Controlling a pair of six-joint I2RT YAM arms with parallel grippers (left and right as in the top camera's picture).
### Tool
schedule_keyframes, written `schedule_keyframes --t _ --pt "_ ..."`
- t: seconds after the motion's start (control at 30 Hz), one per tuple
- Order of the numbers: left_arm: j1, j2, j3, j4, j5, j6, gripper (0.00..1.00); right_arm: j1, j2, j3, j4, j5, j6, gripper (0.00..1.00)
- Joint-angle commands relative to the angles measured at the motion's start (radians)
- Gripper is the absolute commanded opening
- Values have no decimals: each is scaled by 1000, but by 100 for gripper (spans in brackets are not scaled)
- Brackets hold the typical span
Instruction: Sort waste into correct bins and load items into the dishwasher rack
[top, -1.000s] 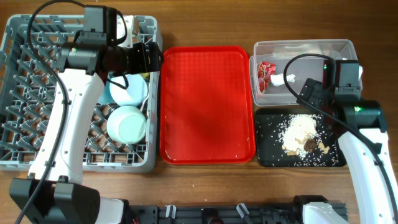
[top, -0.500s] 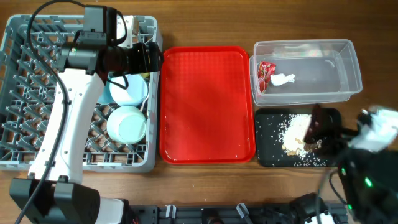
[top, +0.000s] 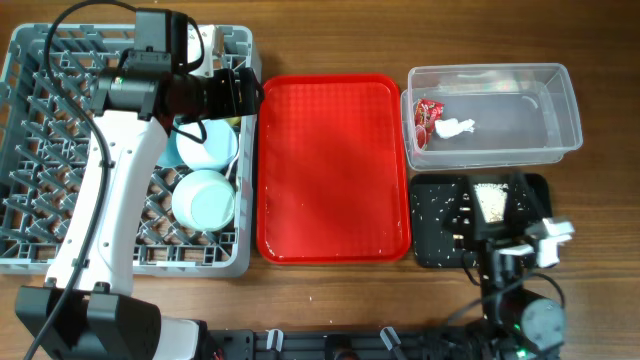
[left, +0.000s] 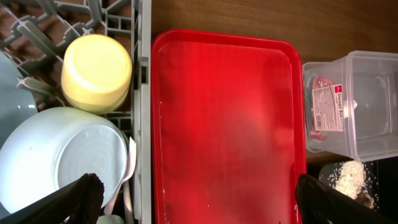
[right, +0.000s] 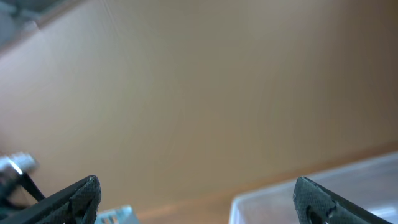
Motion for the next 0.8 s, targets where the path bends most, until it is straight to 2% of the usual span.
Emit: schedule_keyframes --t 0.0,0.1,0.23,0.3,0.43,0.77 --pt "5 -5 1 0 9 -9 100 -7 -19 -32 -89 -24 -5 99" --pt "5 -5 1 0 9 -9 100 -47 -19 -32 -272 -50 -55 100" --pt "5 -5 1 0 9 -9 100 -216 -19 -32 -286 -269 -147 100" --pt "5 -5 1 0 9 -10 99 -276 -19 -32 -299 -309 -175 100" --pt "5 -5 1 0 9 -10 100 -280 -19 -32 -299 -319 -317 100" --pt "5 -5 1 0 9 -9 100 -280 -17 -32 -298 -319 -316 100"
